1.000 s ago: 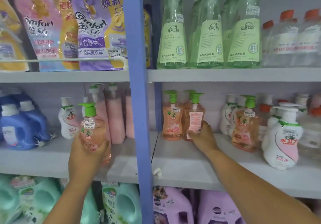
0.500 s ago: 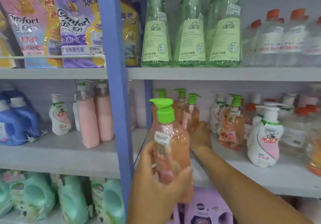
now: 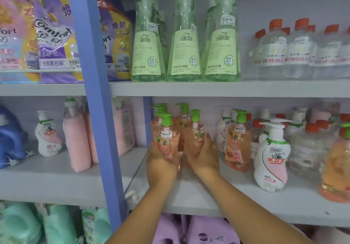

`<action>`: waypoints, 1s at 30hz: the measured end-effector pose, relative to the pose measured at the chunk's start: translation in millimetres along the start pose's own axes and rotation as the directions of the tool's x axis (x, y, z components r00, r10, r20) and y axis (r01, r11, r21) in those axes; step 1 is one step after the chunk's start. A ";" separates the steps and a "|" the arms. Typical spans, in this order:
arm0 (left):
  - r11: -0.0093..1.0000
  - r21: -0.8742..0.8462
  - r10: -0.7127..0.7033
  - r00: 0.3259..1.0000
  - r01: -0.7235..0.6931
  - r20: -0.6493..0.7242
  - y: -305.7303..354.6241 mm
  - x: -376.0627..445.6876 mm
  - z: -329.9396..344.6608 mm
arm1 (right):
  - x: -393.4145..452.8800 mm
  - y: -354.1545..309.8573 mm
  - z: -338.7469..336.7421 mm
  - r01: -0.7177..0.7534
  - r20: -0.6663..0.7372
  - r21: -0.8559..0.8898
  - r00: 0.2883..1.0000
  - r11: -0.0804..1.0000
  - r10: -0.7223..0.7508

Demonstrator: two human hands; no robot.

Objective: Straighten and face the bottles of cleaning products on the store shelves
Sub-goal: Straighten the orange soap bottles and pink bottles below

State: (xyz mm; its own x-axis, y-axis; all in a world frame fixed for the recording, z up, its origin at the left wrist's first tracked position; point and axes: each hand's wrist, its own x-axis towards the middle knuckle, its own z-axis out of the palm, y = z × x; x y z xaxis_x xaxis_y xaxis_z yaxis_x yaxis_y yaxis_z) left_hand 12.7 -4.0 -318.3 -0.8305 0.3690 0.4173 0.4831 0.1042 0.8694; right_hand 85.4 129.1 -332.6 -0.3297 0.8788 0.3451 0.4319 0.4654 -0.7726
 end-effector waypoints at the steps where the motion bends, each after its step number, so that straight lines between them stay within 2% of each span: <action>1: 1.000 -0.005 0.001 1.000 -0.001 -0.007 0.4 4.1 2.3 | 1.3 -2.6 2.0 0.009 -0.041 -0.094 0.999 0.996 -0.013; 3: 1.000 -0.004 -0.008 1.000 0.008 0.000 -1.3 11.3 5.1 | 2.1 -6.2 8.2 0.045 -0.083 -0.167 0.995 0.985 -0.059; 4: 1.000 0.014 -0.016 1.000 0.016 0.005 -3.8 14.3 6.2 | 3.7 -5.6 13.0 0.064 -0.073 -0.137 0.995 0.989 -0.075; 7: 0.998 -0.002 -0.061 0.998 0.061 0.014 -14.8 18.7 7.7 | 7.3 -1.6 20.3 0.056 0.086 0.216 0.993 0.975 -0.076; 8: 0.997 -0.040 -0.064 0.998 0.064 0.006 -16.1 19.8 7.7 | 10.7 -0.6 20.8 0.069 0.107 0.260 0.989 0.963 -0.099; 12: 0.999 -0.046 0.001 0.999 -0.002 -0.036 -20.8 25.5 11.2 | 18.6 -4.4 24.5 0.150 0.103 0.174 0.980 0.973 -0.169; 17: 0.996 -0.083 -0.042 0.999 0.041 -0.012 -22.4 30.6 12.6 | 16.8 0.5 22.2 0.182 0.125 0.196 0.970 0.964 -0.209; 21: 0.985 -0.170 -0.030 0.998 0.038 0.053 -23.3 27.6 9.1 | 26.9 5.5 18.2 0.239 0.164 0.166 0.950 0.957 -0.266; 25: 0.972 -0.227 -0.044 0.998 0.055 0.054 -23.8 22.2 5.2 | 23.5 8.3 17.1 0.237 0.193 0.111 0.948 0.965 -0.255; 28: 0.957 -0.286 -0.043 0.998 0.057 0.053 -22.8 25.8 5.3 | 15.0 -0.8 9.3 0.086 0.125 0.076 0.988 0.993 -0.095; 30: 0.944 -0.326 -0.044 0.998 0.056 0.044 -24.7 29.5 6.7 | 5.1 -7.3 -13.6 0.091 -0.063 0.096 0.994 0.991 -0.085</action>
State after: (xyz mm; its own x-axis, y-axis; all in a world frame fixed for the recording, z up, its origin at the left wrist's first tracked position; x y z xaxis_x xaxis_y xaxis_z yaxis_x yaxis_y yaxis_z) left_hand -21.9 10.4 -329.3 -0.8379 0.4040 0.3670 0.3192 -0.1828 0.9299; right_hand 92.0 131.6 -317.9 -0.3118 0.8408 0.4425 0.3176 0.5312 -0.7855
